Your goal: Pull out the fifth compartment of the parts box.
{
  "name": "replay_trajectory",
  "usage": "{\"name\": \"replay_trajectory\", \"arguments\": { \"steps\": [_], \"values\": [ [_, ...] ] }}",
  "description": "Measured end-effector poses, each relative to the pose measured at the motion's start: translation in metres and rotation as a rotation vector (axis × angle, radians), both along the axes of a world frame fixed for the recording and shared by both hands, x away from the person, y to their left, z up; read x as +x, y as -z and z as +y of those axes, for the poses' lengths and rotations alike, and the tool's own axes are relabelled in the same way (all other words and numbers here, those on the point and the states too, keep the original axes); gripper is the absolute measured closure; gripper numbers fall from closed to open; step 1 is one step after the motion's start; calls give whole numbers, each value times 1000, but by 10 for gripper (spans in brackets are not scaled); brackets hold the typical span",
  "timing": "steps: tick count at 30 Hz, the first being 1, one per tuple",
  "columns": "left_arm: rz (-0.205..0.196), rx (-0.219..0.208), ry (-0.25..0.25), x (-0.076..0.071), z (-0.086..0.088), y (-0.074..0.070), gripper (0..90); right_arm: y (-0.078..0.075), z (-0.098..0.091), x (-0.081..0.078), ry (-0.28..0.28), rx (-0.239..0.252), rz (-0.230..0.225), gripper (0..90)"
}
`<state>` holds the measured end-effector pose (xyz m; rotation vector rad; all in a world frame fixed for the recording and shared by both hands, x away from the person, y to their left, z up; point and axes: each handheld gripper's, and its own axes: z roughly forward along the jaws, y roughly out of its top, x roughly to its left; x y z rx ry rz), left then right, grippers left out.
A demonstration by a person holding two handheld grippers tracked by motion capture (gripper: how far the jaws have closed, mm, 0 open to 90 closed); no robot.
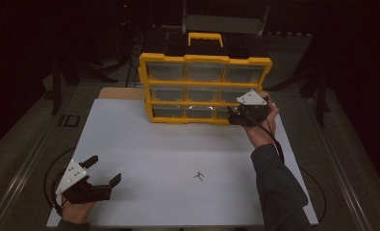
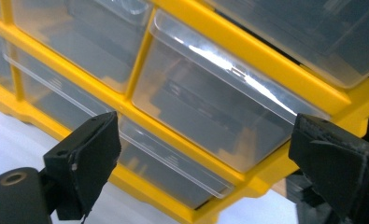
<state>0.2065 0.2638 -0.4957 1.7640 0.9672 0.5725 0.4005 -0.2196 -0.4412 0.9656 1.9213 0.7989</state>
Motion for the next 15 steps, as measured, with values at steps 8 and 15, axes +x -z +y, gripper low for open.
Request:
{"name": "replay_trajectory", "arguments": {
  "steps": [8, 15],
  "values": [
    [2, -1, 4, 0, 0, 0, 1, 1, 2, 2, 4, -145, -28, 85],
    [9, 2, 5, 1, -1, 1, 0, -2, 9, 4, -6, -292, -65, 84]
  ]
}}
